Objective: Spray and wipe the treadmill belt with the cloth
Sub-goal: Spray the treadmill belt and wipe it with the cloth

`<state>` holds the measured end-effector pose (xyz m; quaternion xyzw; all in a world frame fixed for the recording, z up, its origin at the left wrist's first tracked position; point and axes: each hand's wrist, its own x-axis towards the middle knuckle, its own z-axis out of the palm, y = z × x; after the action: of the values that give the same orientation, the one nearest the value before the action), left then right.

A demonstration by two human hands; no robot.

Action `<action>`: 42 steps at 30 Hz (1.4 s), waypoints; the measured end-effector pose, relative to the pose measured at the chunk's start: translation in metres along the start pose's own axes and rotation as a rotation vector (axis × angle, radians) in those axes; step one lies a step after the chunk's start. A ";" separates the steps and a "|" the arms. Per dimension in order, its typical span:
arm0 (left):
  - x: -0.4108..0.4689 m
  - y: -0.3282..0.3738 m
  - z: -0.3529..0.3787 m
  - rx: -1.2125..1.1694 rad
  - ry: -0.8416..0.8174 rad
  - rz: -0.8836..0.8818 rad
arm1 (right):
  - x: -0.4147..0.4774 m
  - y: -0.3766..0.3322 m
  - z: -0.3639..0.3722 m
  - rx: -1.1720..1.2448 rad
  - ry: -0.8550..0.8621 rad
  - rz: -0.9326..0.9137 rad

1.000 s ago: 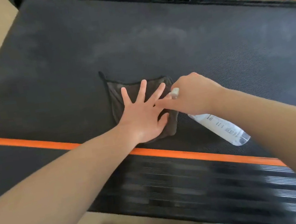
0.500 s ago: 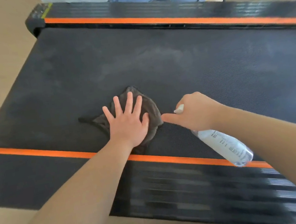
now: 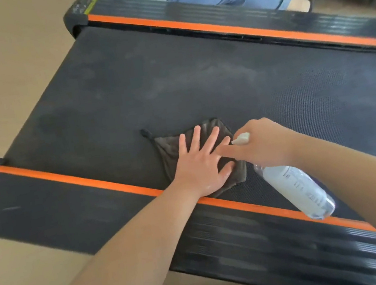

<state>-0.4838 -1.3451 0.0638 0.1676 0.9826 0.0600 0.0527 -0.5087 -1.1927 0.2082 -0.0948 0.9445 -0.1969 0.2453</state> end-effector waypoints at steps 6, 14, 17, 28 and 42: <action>0.005 -0.071 -0.012 0.028 0.031 -0.244 | 0.013 -0.021 0.010 -0.098 0.017 -0.066; 0.021 -0.062 -0.017 -0.163 -0.006 -0.890 | 0.009 -0.020 0.023 -0.050 -0.015 0.034; 0.019 -0.017 -0.012 -0.184 -0.013 -0.777 | 0.012 -0.022 0.020 -0.015 0.027 0.042; -0.002 -0.136 -0.029 -0.119 -0.065 -0.774 | 0.019 -0.028 0.007 -0.079 0.051 -0.002; -0.006 -0.091 -0.029 -0.033 -0.171 0.203 | 0.037 -0.051 0.022 0.004 0.002 -0.042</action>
<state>-0.5108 -1.4352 0.0803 0.2696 0.9515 0.0666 0.1326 -0.5254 -1.2563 0.1964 -0.1137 0.9422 -0.2041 0.2402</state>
